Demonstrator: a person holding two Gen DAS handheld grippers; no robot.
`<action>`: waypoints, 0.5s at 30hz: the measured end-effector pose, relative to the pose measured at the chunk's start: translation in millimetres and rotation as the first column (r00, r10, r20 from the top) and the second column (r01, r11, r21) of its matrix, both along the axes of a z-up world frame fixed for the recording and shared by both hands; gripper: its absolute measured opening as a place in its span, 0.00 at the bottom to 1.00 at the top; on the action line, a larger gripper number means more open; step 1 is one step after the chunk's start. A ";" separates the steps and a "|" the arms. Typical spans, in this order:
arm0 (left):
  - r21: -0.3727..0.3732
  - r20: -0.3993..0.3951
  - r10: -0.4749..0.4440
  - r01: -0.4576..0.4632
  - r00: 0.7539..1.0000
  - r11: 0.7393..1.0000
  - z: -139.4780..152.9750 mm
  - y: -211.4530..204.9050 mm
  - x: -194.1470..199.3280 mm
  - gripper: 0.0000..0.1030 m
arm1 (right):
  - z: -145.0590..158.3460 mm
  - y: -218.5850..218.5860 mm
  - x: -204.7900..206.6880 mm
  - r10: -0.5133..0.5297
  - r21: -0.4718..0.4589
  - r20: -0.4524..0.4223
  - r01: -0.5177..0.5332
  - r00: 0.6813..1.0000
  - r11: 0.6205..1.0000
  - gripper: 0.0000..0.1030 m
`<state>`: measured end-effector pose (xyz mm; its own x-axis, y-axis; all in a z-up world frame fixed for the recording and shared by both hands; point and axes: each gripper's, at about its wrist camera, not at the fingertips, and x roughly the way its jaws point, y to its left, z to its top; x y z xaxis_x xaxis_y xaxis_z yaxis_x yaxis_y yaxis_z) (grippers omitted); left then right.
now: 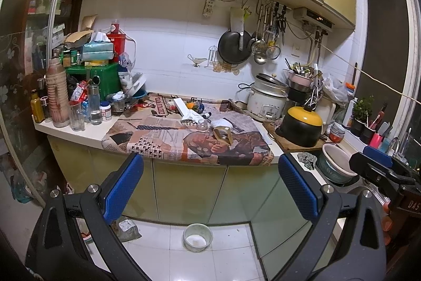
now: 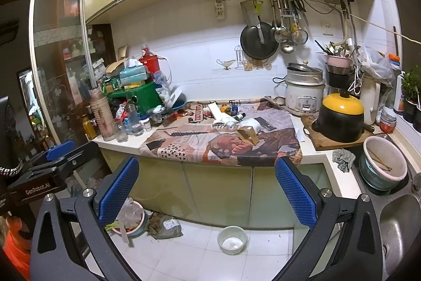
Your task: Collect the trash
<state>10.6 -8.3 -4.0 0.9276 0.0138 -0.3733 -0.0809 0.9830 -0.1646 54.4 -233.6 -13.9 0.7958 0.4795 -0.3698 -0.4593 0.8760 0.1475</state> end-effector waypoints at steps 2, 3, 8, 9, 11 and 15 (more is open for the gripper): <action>-0.002 0.001 0.002 -0.002 1.000 1.000 0.2 -0.4 0.7 1.00 | 0.1 -0.2 0.3 0.004 0.002 0.000 -0.004 1.000 1.000 1.00; -0.004 0.001 0.003 -0.003 1.000 1.000 0.3 -0.7 1.1 1.00 | 0.4 -0.9 0.8 0.004 0.002 0.001 -0.004 1.000 1.000 1.00; 0.002 0.002 0.002 -0.002 1.000 1.000 -0.3 0.2 1.0 1.00 | 1.2 -1.0 1.3 0.004 0.004 0.002 -0.004 1.000 1.000 1.00; 0.001 0.002 0.000 0.000 1.000 1.000 0.3 2.0 0.7 1.00 | 1.5 -1.1 1.5 0.004 0.006 0.003 -0.004 1.000 1.000 1.00; 0.003 0.001 0.004 -0.004 1.000 1.000 1.3 1.8 2.5 1.00 | 2.0 -3.5 3.7 0.005 0.007 0.004 -0.005 1.000 1.000 1.00; 0.006 0.001 0.011 -0.011 1.000 1.000 2.0 -0.3 5.2 1.00 | 1.6 -9.8 6.7 0.004 0.006 0.002 -0.004 1.000 1.000 1.00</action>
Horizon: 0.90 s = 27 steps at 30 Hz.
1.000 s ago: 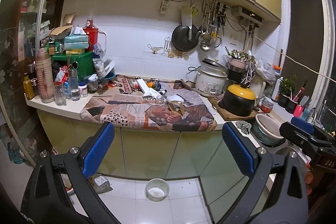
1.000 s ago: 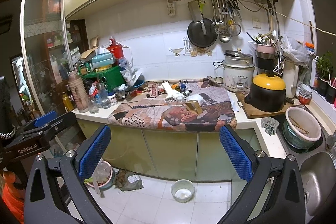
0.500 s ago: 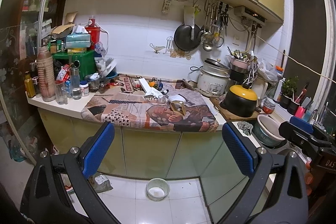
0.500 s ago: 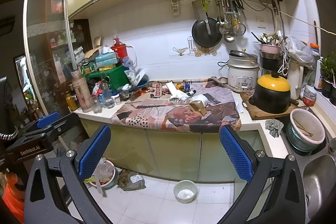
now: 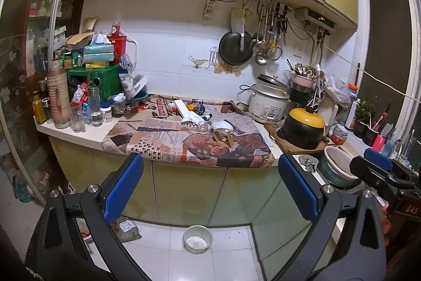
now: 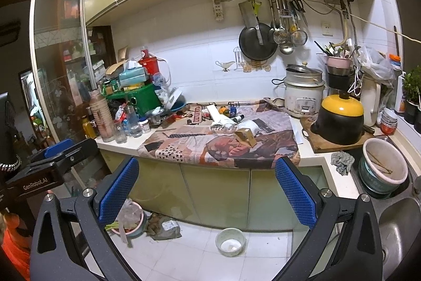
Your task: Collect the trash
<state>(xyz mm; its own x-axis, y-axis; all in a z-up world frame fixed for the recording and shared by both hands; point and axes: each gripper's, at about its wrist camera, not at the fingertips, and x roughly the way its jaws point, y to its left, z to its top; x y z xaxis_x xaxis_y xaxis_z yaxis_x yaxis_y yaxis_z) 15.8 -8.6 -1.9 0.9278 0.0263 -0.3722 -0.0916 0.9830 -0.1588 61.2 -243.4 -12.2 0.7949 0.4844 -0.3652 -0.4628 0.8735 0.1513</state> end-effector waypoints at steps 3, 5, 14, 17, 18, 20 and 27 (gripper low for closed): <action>-0.005 -0.002 0.009 -0.009 1.000 1.000 -0.4 -2.8 5.8 1.00 | 0.4 -4.1 3.9 0.004 0.001 -0.002 -0.004 1.000 1.000 1.00; -0.004 -0.004 0.017 -0.017 1.000 1.000 0.4 -7.9 9.1 1.00 | -0.2 -7.1 6.8 0.004 0.000 -0.003 -0.004 1.000 1.000 1.00; -0.005 -0.033 0.027 -0.028 0.999 1.000 -7.1 -33.2 49.7 1.00 | -8.9 -29.0 43.6 -0.011 -0.013 -0.013 0.011 1.000 1.000 1.00; 0.012 -0.060 0.038 -0.037 0.997 0.999 -13.1 -34.9 69.5 1.00 | -14.7 -30.0 59.7 -0.023 -0.015 -0.033 0.022 0.999 1.000 1.00; 0.014 -0.069 0.038 -0.037 0.997 0.999 -15.8 -34.6 77.1 1.00 | -16.7 -29.5 65.6 -0.027 -0.015 -0.040 0.026 0.999 1.000 1.00; 0.019 -0.086 0.041 -0.040 0.995 0.999 -21.7 -32.9 94.0 1.00 | -22.5 -28.5 75.9 -0.037 -0.018 -0.049 0.036 0.998 0.999 1.00; 0.036 -0.116 0.035 -0.031 0.993 0.999 -43.9 -12.3 169.2 1.00 | -41.4 -15.5 131.1 -0.109 -0.060 -0.075 0.105 0.991 0.993 1.00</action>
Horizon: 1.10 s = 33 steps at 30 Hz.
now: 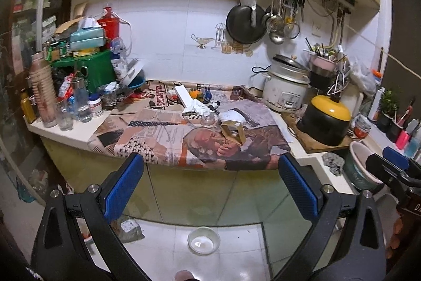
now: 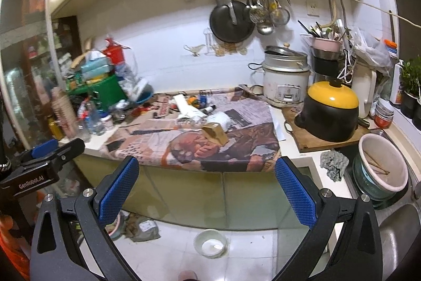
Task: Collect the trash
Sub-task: 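Grasp the tan cardboard piece with the left tool while the right tool grasps the white foam net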
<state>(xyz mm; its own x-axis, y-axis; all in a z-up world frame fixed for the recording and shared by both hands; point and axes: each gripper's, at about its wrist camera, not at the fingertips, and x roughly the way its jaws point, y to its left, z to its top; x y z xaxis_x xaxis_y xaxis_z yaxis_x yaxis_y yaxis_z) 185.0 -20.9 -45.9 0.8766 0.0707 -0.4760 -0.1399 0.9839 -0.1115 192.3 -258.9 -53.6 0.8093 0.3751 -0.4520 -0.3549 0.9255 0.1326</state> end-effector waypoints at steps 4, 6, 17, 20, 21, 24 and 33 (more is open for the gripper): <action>-0.013 -0.028 -0.027 0.026 0.999 1.000 -11.0 21.9 54.0 0.94 | -7.2 12.8 34.1 -0.043 -0.016 -0.030 0.043 0.999 0.999 1.00; -0.018 -0.056 -0.025 0.024 0.998 1.000 -17.2 36.2 86.1 0.94 | -11.9 21.7 59.1 -0.071 -0.015 -0.065 0.070 0.995 0.997 1.00; -0.010 -0.254 -0.073 0.073 0.964 0.997 -67.9 81.4 229.8 0.94 | -48.5 49.4 161.7 -0.174 -0.034 -0.227 0.171 0.958 0.985 1.00; -0.031 -0.289 -0.094 0.089 0.953 0.996 -83.6 79.2 260.6 0.94 | -55.1 50.2 186.3 -0.170 -0.037 -0.260 0.167 0.951 0.985 1.00; -0.031 -0.300 -0.100 0.095 0.949 0.995 -89.1 76.9 270.0 0.94 | -56.8 49.5 194.2 -0.175 -0.044 -0.259 0.169 0.950 0.985 1.00; -0.017 -0.340 -0.100 0.101 0.935 0.995 -112.6 68.9 303.5 0.94 | -62.6 48.7 218.6 -0.179 -0.059 -0.267 0.169 0.947 0.984 1.00; -0.090 -0.473 -0.102 0.067 0.875 0.994 -184.5 40.9 400.6 0.88 | -92.6 36.5 329.0 -0.064 -0.083 -0.359 0.037 0.931 0.996 0.99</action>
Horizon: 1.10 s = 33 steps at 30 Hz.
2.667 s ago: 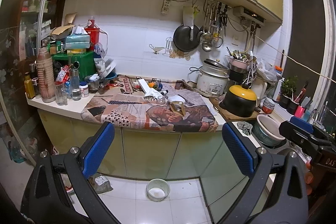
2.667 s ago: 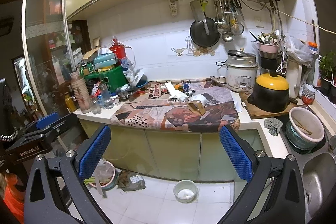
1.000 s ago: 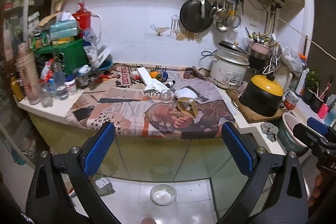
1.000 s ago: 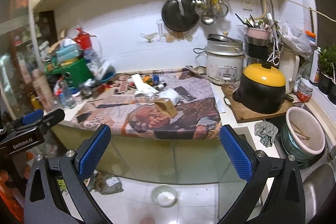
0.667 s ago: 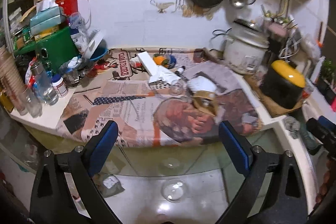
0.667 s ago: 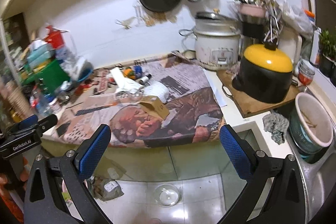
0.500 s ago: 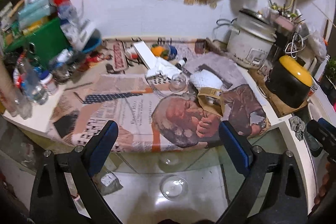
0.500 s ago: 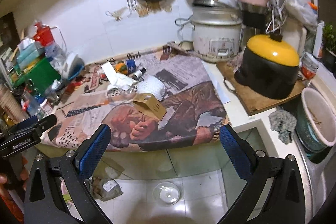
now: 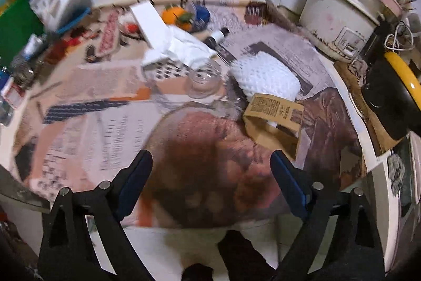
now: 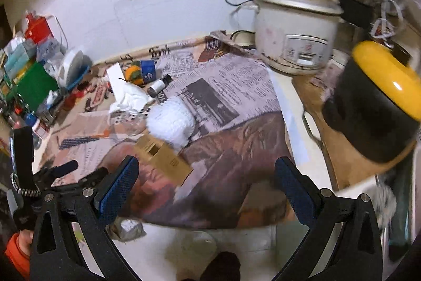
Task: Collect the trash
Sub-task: 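Grasp the tan cardboard piece with the left tool while the right tool grasps the white foam net, then lift the cardboard and foam net off the counter toward the floor bucket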
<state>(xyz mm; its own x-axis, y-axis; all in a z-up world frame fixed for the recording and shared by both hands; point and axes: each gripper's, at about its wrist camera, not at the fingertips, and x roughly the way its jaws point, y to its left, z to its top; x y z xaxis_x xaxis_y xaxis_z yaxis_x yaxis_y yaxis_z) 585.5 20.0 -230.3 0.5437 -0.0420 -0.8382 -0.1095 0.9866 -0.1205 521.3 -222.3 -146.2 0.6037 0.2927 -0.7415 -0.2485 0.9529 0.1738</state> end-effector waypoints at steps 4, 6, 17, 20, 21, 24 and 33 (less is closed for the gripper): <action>-0.060 -0.050 0.000 -0.003 0.999 0.998 -22.9 -11.2 31.5 0.69 | -18.3 1.6 46.8 0.059 0.004 -0.043 -0.059 0.997 0.998 0.95; -0.079 -0.067 0.011 -0.016 0.998 0.997 -30.9 -14.2 42.1 0.62 | -29.0 5.6 66.8 0.097 0.026 -0.077 -0.095 0.992 0.995 0.89; -0.220 -0.079 0.066 -0.082 0.995 0.972 -51.6 -21.7 65.9 0.22 | -76.9 43.7 127.6 0.305 0.130 -0.234 -0.281 0.923 0.951 0.62; -0.229 -0.080 0.080 -0.096 0.994 0.969 -53.1 -20.8 66.6 0.14 | -87.6 49.3 137.9 0.323 0.150 -0.276 -0.292 0.905 0.945 0.52; -0.235 -0.075 0.086 -0.101 0.993 0.967 -52.1 -19.7 65.1 0.11 | -90.8 51.3 140.4 0.334 0.162 -0.289 -0.298 0.897 0.941 0.50; -0.227 -0.053 0.106 -0.116 0.993 0.967 -44.6 -16.5 58.4 0.05 | -96.5 52.5 143.3 0.357 0.218 -0.303 -0.300 0.884 0.929 0.38; -0.172 -0.022 0.209 -0.210 0.978 0.963 -20.7 11.1 27.5 0.00 | -89.5 61.6 133.3 0.370 0.187 -0.247 -0.330 0.896 0.925 0.25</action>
<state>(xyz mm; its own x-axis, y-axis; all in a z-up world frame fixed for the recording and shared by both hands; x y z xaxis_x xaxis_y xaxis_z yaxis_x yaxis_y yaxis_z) 613.0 31.1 -251.1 0.5529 -0.0711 -0.8302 -0.3123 0.9060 -0.2856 654.6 -160.7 -235.7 0.2234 0.5575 -0.7996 -0.4858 0.7749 0.4045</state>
